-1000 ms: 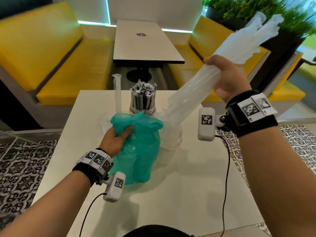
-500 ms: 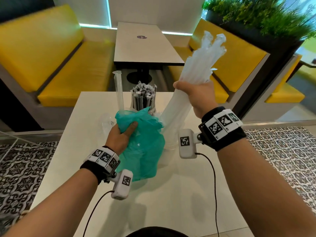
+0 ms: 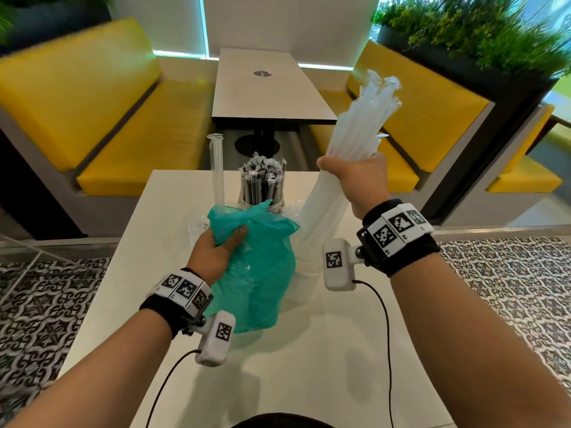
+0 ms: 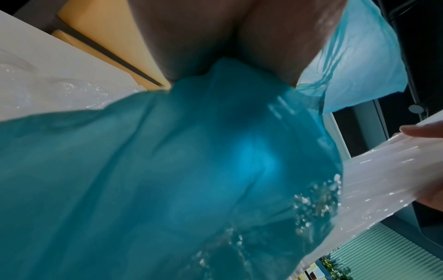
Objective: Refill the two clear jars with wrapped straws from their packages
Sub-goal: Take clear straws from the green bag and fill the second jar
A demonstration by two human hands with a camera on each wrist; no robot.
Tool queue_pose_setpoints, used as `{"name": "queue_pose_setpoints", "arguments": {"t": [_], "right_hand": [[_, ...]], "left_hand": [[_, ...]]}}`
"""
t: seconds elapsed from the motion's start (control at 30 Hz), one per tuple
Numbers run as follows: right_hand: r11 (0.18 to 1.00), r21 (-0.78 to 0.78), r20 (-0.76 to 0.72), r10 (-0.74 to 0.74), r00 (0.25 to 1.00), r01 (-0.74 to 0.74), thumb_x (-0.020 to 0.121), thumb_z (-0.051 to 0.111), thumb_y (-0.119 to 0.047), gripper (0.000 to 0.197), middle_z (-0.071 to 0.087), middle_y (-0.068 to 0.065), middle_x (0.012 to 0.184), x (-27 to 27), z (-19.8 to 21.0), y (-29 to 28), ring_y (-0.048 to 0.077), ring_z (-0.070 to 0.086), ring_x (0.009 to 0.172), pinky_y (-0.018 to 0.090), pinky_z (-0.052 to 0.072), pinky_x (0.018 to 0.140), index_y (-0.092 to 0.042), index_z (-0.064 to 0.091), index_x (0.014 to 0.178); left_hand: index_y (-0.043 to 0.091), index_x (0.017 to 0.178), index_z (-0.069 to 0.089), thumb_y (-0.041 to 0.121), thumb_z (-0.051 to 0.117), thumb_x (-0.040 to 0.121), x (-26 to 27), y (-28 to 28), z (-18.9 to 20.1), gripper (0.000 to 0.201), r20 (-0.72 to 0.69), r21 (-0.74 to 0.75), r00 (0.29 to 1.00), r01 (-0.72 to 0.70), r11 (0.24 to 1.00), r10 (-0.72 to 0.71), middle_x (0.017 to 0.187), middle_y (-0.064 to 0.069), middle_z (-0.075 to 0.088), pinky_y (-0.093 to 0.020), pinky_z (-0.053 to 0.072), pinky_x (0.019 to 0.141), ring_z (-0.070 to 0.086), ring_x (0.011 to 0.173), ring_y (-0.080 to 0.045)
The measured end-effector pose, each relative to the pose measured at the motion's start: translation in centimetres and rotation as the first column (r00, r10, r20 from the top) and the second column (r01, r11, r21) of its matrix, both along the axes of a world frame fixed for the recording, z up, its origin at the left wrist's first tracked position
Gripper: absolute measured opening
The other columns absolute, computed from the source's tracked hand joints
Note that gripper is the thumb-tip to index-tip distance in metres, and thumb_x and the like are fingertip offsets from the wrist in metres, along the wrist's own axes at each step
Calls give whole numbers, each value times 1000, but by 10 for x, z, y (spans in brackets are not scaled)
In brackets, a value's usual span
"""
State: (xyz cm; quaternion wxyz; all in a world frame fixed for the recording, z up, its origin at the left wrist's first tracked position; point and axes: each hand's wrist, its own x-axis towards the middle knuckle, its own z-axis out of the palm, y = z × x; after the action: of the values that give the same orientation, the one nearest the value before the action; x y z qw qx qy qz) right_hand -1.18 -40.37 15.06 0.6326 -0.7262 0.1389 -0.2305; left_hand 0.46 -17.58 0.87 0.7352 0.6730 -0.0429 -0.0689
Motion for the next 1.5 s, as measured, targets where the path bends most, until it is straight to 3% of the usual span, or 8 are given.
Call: {"name": "queue_pose_setpoints", "arguments": {"t": [0.23,0.5,0.7,0.9,1.13,1.27,1.37,1.5], "right_hand": [[994,-108,0,18,1000,-18,71,82,-10,30,61,-6,81,4,-12,-3,9,63,71,16,50,58,-19,60,90],[996,-89,30,1,1000,2,70,81,-8,43,61,-7,85,6,-28,-4,8,63,76,18,53,61,-18,55,104],[997,-71,80,-27,996,33,67,83,-13,47,63,1,96,5,-46,0,19,66,88,30,57,73,-26,51,100],[997,-60,159,-38,987,48,71,83,-15,42,62,-8,88,11,-36,-6,9,66,80,22,55,68,-32,51,91],[999,-29,82,-16,996,19,69,86,-16,54,64,0,102,13,-56,-5,18,66,94,25,55,76,-23,51,110],[999,-45,16,13,1000,-12,70,86,-17,48,63,-4,99,15,-63,-10,17,65,94,29,55,79,-28,52,103],[992,-105,-92,64,994,-74,70,86,-18,51,68,5,104,12,-80,-4,20,67,94,34,58,81,-12,60,113],[987,-159,-120,-21,993,1,69,84,-26,56,66,10,107,19,-90,0,28,66,97,40,59,83,-10,58,116]], "left_hand": [[23,106,70,35,68,89,1,7,3,21,2,24,998,-58,998,58,106,4,76,-35,56,88,72,99,-16],[25,103,69,27,66,94,-1,8,8,10,4,11,997,-82,997,82,101,9,75,-30,56,83,72,94,-9],[26,99,70,26,67,94,-1,8,6,6,-20,13,996,-87,996,87,88,15,78,-29,57,81,73,90,-8],[25,98,71,27,67,94,-2,4,8,6,-49,23,996,-78,997,79,87,14,79,-30,57,80,74,86,-7],[23,97,71,23,66,95,1,0,7,6,-31,22,996,-84,996,85,85,14,78,-24,59,77,74,84,-5],[23,98,72,25,67,94,2,-2,7,7,-35,33,996,-84,996,85,92,10,78,-30,58,82,74,87,-7],[20,103,71,25,66,94,3,-5,9,11,-34,31,997,-75,997,76,103,4,76,-31,59,84,73,94,-10],[20,105,71,24,66,95,6,-6,10,12,-41,20,995,-90,996,91,106,4,75,-32,58,85,73,95,-11]]}}
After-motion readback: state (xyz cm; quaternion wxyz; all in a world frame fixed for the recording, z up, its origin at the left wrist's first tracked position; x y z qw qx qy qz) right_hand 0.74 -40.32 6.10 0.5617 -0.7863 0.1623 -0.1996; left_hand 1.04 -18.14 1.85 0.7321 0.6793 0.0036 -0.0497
